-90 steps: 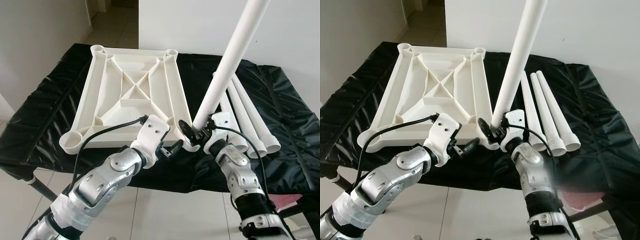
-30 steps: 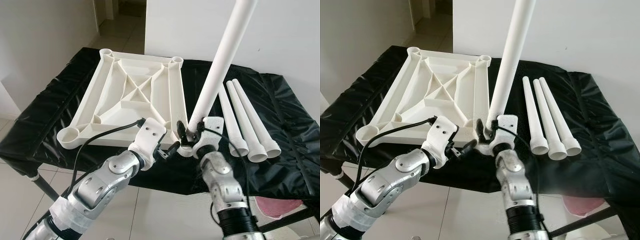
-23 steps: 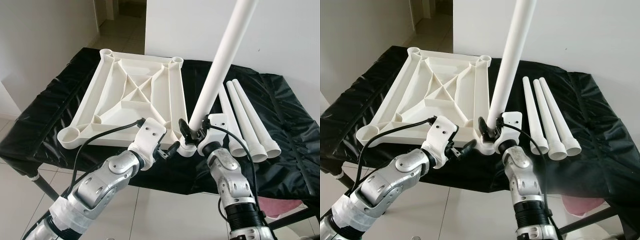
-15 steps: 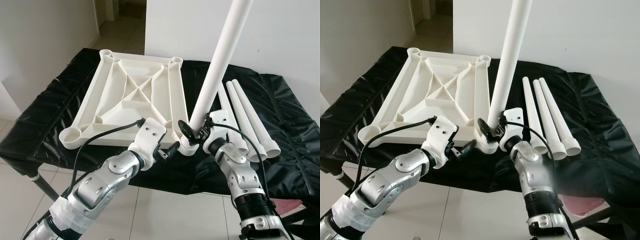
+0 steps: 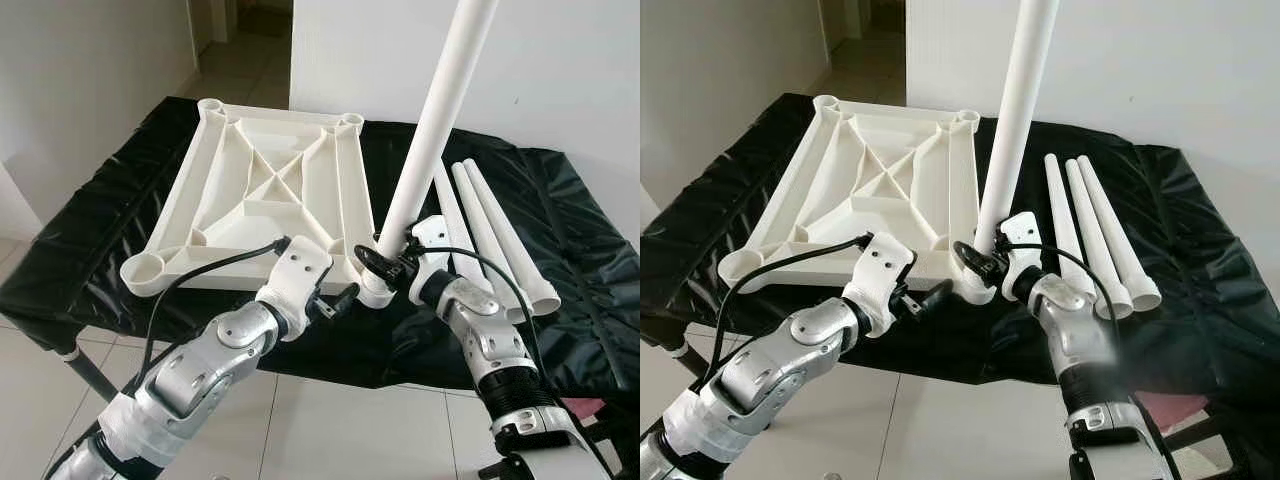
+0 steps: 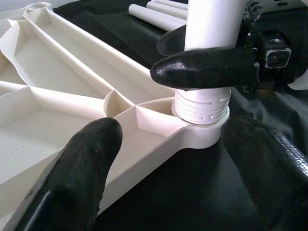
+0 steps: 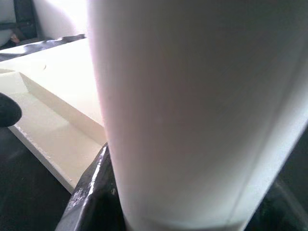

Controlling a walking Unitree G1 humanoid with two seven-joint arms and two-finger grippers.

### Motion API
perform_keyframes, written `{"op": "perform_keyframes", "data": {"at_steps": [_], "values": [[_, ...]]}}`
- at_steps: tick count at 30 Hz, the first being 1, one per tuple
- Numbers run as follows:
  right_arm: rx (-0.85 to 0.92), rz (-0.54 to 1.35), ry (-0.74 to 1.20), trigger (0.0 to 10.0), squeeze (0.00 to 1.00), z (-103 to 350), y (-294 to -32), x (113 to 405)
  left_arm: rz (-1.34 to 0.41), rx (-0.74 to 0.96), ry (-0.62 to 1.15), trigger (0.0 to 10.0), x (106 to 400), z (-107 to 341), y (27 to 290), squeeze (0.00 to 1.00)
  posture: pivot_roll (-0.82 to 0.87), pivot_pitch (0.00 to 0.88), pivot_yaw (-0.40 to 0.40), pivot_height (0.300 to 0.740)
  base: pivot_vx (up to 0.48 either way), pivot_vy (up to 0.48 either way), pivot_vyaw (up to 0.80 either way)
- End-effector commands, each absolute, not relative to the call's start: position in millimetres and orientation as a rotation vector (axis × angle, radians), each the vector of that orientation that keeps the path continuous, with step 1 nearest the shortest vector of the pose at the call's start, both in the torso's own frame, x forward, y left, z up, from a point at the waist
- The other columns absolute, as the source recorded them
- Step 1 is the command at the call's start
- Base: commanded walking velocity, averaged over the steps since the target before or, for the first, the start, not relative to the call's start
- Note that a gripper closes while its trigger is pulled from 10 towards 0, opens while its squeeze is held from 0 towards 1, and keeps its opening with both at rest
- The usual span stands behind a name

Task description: Building children table

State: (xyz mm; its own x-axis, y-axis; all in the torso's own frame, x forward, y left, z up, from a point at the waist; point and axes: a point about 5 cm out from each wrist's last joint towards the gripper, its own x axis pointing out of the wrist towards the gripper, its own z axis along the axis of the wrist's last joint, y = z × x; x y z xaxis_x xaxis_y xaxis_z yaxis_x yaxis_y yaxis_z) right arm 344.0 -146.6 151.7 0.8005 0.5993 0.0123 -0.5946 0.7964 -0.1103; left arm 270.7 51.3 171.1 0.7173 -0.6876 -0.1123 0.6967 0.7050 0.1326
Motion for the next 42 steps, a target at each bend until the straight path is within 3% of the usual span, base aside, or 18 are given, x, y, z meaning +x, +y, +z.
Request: {"op": "perform_keyframes", "data": {"at_steps": [1, 9, 16, 24, 28, 38, 39, 42], "values": [[-0.1, 0.6, 0.004, 10.0, 0.0, 143, -156, 344, -0.948, 0.176, 0.088, 10.0, 262, 165, 47, 0.0, 0.08, 0.044, -0.061, 0.74, 0.0, 0.0, 0.0], [-0.066, 0.557, -0.014, 10.0, 0.0, 145, -158, 345, -0.954, 0.178, 0.09, 10.0, 263, 164, 46, 0.0, 0.07, 0.041, -0.058, 0.74, 0.0, 0.0, 0.0], [0.032, 0.293, 0.013, 10.0, 0.0, 142, -160, 344, -0.962, 0.178, 0.09, 10.0, 263, 163, 44, 0.0, 0.07, 0.035, -0.059, 0.74, 0.0, 0.0, 0.0], [0.047, 0.179, 0.018, 10.0, 0.0, 137, -147, 334, -0.97, 0.175, 0.092, 10.0, 262, 163, 43, 0.0, 0.06, 0.033, -0.054, 0.74, 0.0, 0.0, 0.0], [0.153, 0.068, 0.022, 10.0, 0.0, 136, -125, 323, -0.978, 0.173, 0.097, 10.0, 260, 162, 42, 0.0, 0.07, 0.033, -0.058, 0.74, 0.0, 0.0, 0.0], [0.211, 0.031, 0.014, 10.0, 0.0, 139, -105, 318, -0.973, 0.171, 0.094, 10.0, 261, 161, 41, 0.0, 0.07, 0.03, -0.061, 0.74, 0.0, 0.0, 0.0], [0.228, 0.048, -0.004, 10.0, 1.0, 141, -105, 318, -0.974, 0.171, 0.094, 10.0, 261, 161, 41, 0.0, 0.07, 0.03, -0.061, 0.74, 0.0, 0.0, 0.0], [0.21, 0.063, -0.034, 10.0, 1.0, 145, -108, 317, -0.976, 0.171, 0.095, 10.0, 261, 161, 41, 0.0, 0.06, 0.035, -0.055, 0.74, 0.0, 0.0, 0.0]]}}
